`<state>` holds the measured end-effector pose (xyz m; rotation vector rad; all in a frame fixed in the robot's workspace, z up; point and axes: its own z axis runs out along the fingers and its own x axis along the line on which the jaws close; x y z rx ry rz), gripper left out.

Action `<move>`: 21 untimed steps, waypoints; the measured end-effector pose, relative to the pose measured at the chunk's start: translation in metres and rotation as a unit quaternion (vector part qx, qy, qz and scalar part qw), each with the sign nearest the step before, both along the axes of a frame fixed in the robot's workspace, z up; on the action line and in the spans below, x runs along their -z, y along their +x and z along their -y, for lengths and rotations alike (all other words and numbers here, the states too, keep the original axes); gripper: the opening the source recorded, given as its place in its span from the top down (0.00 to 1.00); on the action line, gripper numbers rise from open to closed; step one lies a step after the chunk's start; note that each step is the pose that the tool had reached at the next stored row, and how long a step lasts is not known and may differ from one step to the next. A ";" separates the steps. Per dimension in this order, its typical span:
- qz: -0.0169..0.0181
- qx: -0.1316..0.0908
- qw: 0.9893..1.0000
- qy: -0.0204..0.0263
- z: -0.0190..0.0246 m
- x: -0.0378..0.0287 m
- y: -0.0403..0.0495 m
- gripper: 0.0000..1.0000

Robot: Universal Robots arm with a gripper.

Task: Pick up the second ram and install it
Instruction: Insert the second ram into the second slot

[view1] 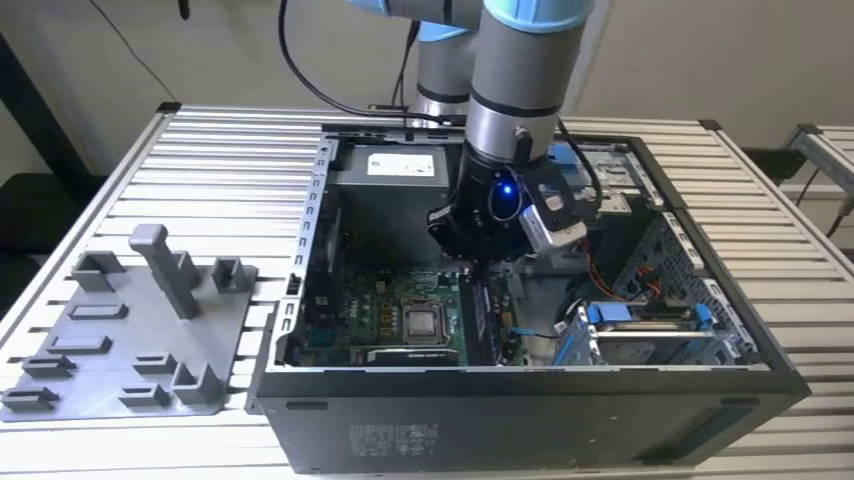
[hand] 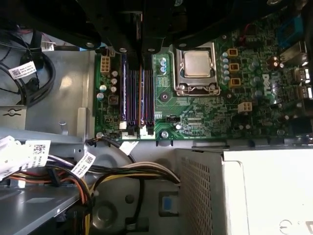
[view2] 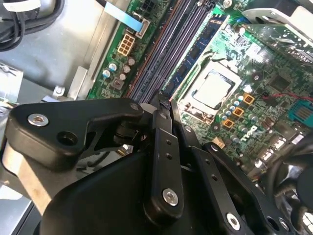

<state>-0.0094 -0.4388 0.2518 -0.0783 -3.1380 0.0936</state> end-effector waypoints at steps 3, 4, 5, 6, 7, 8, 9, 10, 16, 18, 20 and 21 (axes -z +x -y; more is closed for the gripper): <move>0.000 0.000 1.000 0.000 0.0010 0.0043 0.0000 0.86; 0.000 0.000 1.000 0.000 0.0016 0.0054 0.0000 0.86; 0.000 0.000 1.000 0.000 0.0024 0.0065 0.0000 0.86; 0.000 0.000 1.000 0.000 0.0033 0.0075 0.0000 0.86; 0.000 0.000 1.000 0.000 0.0039 0.0085 -0.0001 0.86; 0.000 0.000 1.000 0.000 0.0043 0.0094 -0.0001 0.86; 0.000 0.000 1.000 0.000 0.0047 0.0104 -0.0001 0.86; 0.000 0.000 1.000 0.000 0.0050 0.0114 -0.0001 0.86; 0.000 0.000 1.000 0.000 0.0070 0.0176 0.0000 0.86; 0.000 0.000 1.000 0.000 0.0071 0.0209 -0.0006 0.86; 0.000 0.000 1.000 0.000 0.0071 0.0229 -0.0018 0.86; 0.000 0.000 1.000 0.000 0.0071 0.0236 -0.0024 0.86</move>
